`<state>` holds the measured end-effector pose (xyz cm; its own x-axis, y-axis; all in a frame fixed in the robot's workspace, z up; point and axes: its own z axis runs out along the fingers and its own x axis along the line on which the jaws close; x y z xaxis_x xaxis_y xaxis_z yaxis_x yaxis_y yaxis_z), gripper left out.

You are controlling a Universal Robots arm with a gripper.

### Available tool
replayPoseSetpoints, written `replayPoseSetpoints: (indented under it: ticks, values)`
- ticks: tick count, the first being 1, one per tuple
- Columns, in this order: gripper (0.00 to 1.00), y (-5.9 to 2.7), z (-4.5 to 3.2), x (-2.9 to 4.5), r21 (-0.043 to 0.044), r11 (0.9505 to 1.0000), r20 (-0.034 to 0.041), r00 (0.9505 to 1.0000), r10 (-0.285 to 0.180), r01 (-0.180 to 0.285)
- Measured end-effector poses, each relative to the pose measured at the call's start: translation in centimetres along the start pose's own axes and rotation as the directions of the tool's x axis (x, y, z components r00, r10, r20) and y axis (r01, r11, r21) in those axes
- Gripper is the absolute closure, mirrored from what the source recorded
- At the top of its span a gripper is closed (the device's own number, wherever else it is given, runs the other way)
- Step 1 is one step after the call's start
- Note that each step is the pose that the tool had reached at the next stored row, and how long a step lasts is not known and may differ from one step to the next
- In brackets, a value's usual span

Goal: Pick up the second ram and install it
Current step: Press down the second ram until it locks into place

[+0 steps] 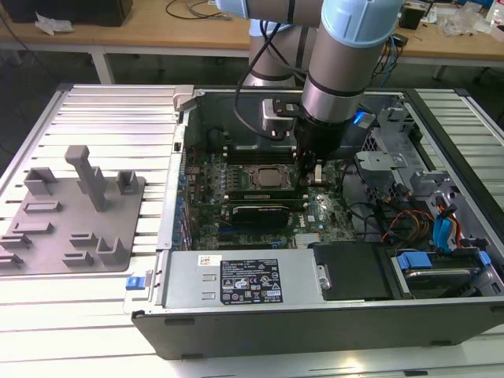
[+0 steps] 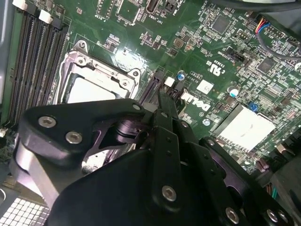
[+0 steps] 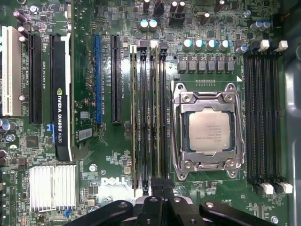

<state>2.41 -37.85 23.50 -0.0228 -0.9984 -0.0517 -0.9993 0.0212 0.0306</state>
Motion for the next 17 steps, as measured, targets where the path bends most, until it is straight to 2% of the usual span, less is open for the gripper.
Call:
replayPoseSetpoints:
  ticks: [2,11,14,17]
  values:
    - [0.92,-0.01,0.30,0.01,0.0008,1.0000,0.0001,1.0000,0.000,0.000]
    - [0.92,-0.02,0.66,0.04,0.0012,1.0000,-0.0004,1.0000,0.000,0.000]
    - [0.92,-0.02,0.69,0.03,0.0013,1.0000,0.0001,1.0000,0.000,0.000]
    - [0.92,-0.01,0.22,-0.01,0.0016,1.0000,0.0015,1.0000,0.000,0.000]
